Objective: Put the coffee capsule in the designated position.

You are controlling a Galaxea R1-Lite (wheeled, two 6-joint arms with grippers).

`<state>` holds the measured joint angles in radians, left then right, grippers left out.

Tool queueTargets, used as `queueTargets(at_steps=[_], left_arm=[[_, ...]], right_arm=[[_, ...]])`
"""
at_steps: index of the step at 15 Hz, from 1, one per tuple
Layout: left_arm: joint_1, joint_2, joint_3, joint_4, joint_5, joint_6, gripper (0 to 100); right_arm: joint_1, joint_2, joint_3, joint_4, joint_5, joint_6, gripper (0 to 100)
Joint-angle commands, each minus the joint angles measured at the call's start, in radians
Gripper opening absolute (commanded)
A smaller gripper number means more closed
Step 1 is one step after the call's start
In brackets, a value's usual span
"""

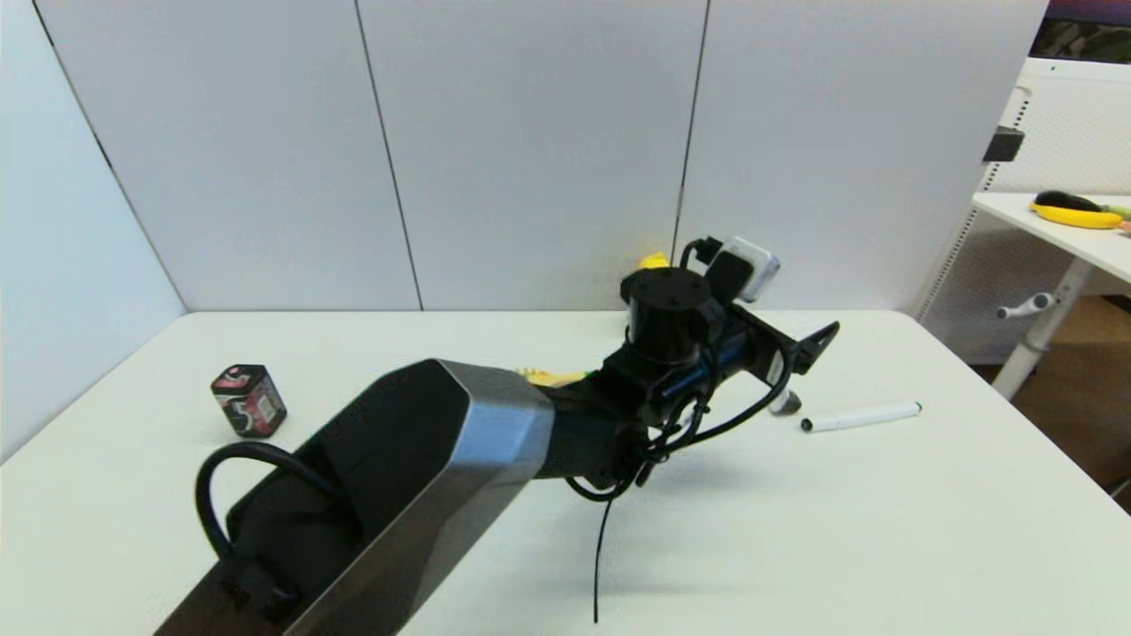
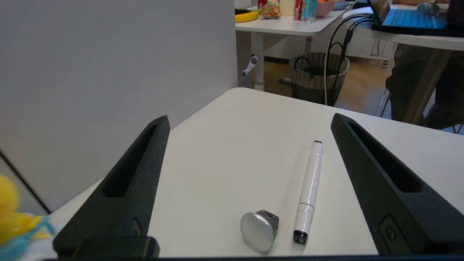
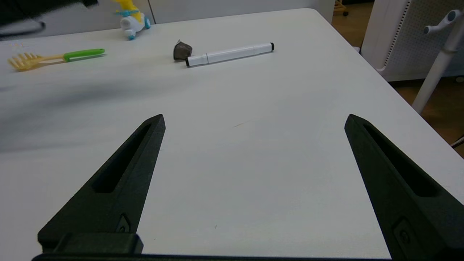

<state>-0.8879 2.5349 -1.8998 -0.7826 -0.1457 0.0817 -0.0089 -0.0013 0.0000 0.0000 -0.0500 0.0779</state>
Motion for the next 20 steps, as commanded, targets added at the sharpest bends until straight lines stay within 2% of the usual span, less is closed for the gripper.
queueTargets(at_steps=[1, 3, 8, 14, 18, 20], left_arm=[[0.047, -0.334, 0.249, 0.263, 0.003, 0.075, 100], [0.09, -0.512, 0.441, 0.382, 0.077, 0.095, 100], [0.236, -0.923, 0.866, 0.396, 0.268, 0.128, 100], [0.512, -1.513, 1.321, 0.408, 0.287, 0.118, 100], [0.596, -1.834, 1.466, 0.417, 0.282, 0.122, 100], [0.673, -1.967, 1.535, 0.411, 0.261, 0.101, 100]], right_arm=[[0.0, 0.001, 0.0, 0.0, -0.001, 0.0, 100], [0.001, 0.001, 0.002, 0.0, -0.001, 0.0, 100], [0.001, 0.001, 0.0, 0.0, -0.001, 0.0, 100], [0.0, 0.001, 0.0, 0.0, -0.001, 0.0, 100], [0.001, 0.001, 0.0, 0.0, -0.001, 0.0, 100], [0.0, 0.001, 0.002, 0.0, -0.001, 0.0, 100]])
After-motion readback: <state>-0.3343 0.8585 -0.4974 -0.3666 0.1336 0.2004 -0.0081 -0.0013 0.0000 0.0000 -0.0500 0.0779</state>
